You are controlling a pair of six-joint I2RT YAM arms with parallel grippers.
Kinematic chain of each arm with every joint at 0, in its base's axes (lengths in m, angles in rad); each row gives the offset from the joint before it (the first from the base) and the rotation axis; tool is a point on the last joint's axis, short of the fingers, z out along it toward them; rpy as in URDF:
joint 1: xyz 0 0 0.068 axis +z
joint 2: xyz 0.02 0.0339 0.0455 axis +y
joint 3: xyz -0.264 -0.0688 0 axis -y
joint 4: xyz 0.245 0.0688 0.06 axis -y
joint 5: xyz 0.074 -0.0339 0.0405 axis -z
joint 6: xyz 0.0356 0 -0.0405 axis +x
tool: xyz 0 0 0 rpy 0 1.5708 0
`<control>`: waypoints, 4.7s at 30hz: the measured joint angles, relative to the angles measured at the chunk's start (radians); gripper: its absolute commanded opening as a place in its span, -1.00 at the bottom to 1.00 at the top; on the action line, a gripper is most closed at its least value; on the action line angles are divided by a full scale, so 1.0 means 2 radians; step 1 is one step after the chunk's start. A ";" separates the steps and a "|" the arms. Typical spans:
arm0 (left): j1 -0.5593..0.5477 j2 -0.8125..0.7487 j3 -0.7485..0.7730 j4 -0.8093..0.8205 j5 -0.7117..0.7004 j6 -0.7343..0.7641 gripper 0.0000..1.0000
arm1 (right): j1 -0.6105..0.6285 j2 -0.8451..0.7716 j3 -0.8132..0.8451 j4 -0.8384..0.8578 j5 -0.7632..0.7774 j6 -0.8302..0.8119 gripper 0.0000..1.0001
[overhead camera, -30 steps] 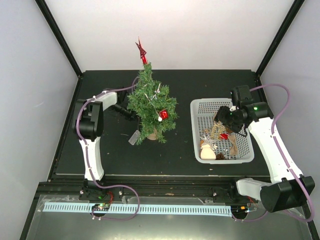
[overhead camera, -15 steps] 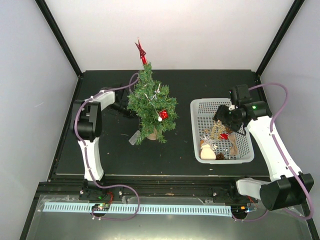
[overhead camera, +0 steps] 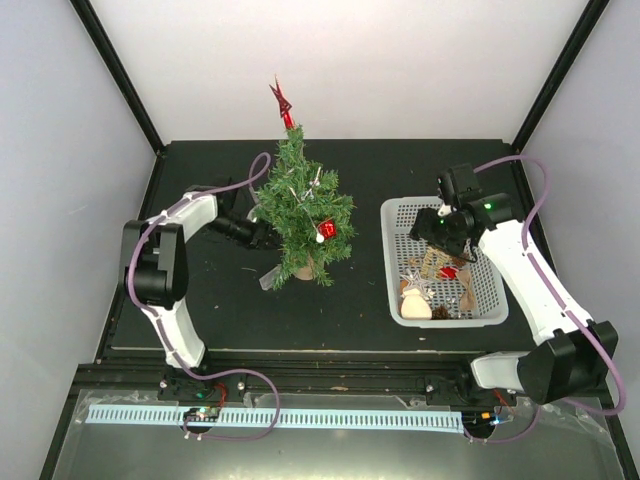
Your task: Decorate the small christmas tree
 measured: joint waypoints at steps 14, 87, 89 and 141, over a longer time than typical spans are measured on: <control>0.008 -0.077 -0.056 -0.047 0.019 0.031 -0.13 | 0.005 0.002 -0.002 0.022 -0.017 -0.003 0.29; 0.179 -0.225 -0.020 -0.132 0.008 0.060 0.58 | 0.137 0.342 0.055 0.279 -0.262 0.051 -0.45; 0.181 -0.231 -0.021 -0.138 0.008 0.066 0.57 | 0.141 0.346 0.055 0.282 -0.263 0.051 -0.46; 0.252 -0.360 -0.043 -0.154 -0.031 0.107 0.56 | 0.222 0.395 0.034 0.518 -0.232 0.293 -0.94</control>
